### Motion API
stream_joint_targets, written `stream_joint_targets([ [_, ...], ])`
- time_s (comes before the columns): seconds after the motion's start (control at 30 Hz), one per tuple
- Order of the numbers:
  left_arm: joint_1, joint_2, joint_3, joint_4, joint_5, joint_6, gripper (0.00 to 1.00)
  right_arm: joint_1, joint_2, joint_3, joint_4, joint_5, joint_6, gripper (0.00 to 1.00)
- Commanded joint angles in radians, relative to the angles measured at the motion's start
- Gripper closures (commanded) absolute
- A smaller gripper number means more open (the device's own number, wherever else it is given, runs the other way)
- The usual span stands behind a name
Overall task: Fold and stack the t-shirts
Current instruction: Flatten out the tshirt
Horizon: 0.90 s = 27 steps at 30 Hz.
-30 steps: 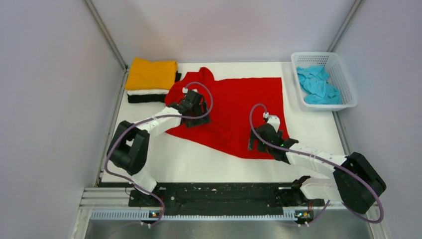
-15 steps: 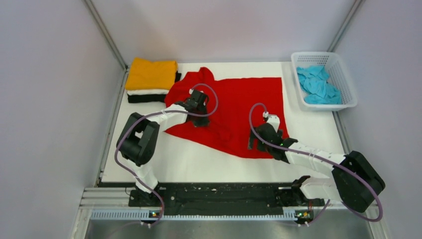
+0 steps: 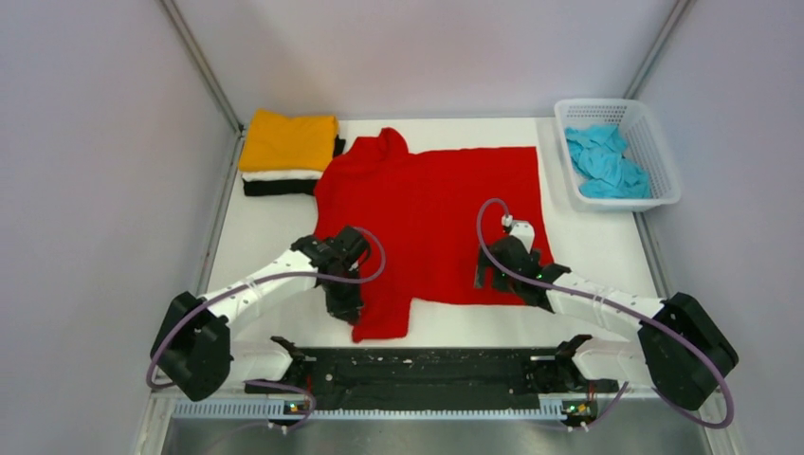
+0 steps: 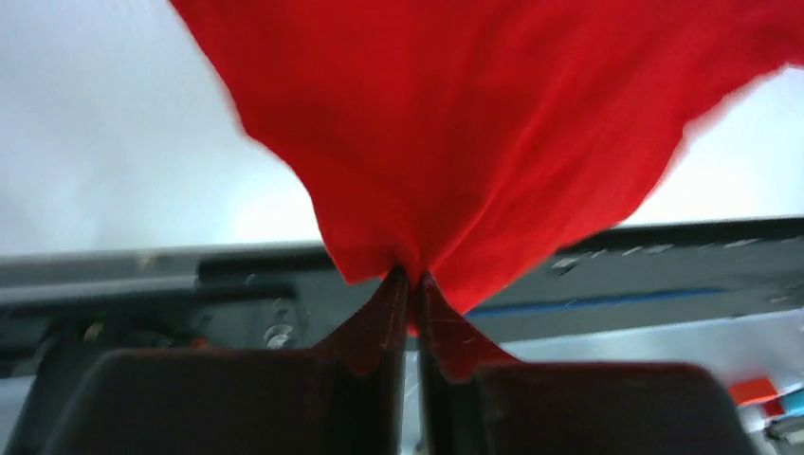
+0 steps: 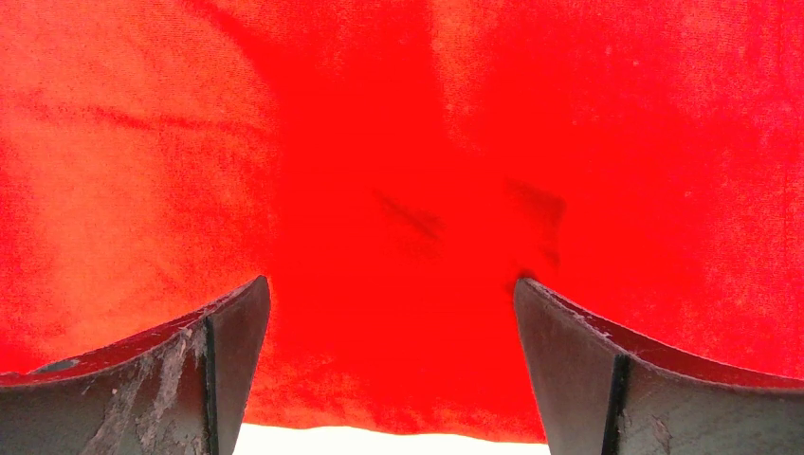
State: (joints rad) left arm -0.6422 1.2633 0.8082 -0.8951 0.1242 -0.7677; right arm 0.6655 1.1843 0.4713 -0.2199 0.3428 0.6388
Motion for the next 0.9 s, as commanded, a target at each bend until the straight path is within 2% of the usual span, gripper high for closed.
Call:
stream_joint_targets([
  [0.0, 0.006, -0.03, -0.019, -0.26, 0.048, -0.038, 0.65, -0.007, 0.009, -0.012, -0.043, -0.021, -0.012, 0.01],
  [0.03, 0.005, -0.033, 0.008, -0.268, 0.013, -0.038, 0.28, -0.006, 0.007, -0.01, -0.043, -0.019, -0.012, 0.01],
  [0.07, 0.006, -0.032, 0.049, -0.273, -0.025, -0.041, 0.03, -0.008, 0.003, -0.008, -0.042, -0.018, -0.013, 0.01],
  [0.17, 0.005, -0.029, 0.132, -0.237, -0.112, -0.044, 0.01, -0.007, -0.023, 0.002, -0.05, -0.017, -0.017, 0.01],
  [0.3, 0.019, -0.006, 0.186, -0.037, -0.236, -0.034, 0.01, -0.007, -0.064, 0.014, -0.048, -0.016, -0.015, 0.01],
  [0.47, 0.09, 0.103, 0.141, 0.249, -0.162, 0.01, 0.01, -0.007, -0.1, 0.037, -0.07, 0.002, -0.007, 0.01],
  [0.6, 0.118, 0.267, 0.172, 0.312, -0.215, 0.038, 0.01, -0.022, -0.07, 0.029, -0.053, 0.028, 0.007, 0.01],
  [0.87, 0.19, 0.551, 0.298, 0.389, -0.187, 0.092, 0.01, -0.154, 0.091, 0.003, 0.122, -0.002, 0.008, 0.01],
])
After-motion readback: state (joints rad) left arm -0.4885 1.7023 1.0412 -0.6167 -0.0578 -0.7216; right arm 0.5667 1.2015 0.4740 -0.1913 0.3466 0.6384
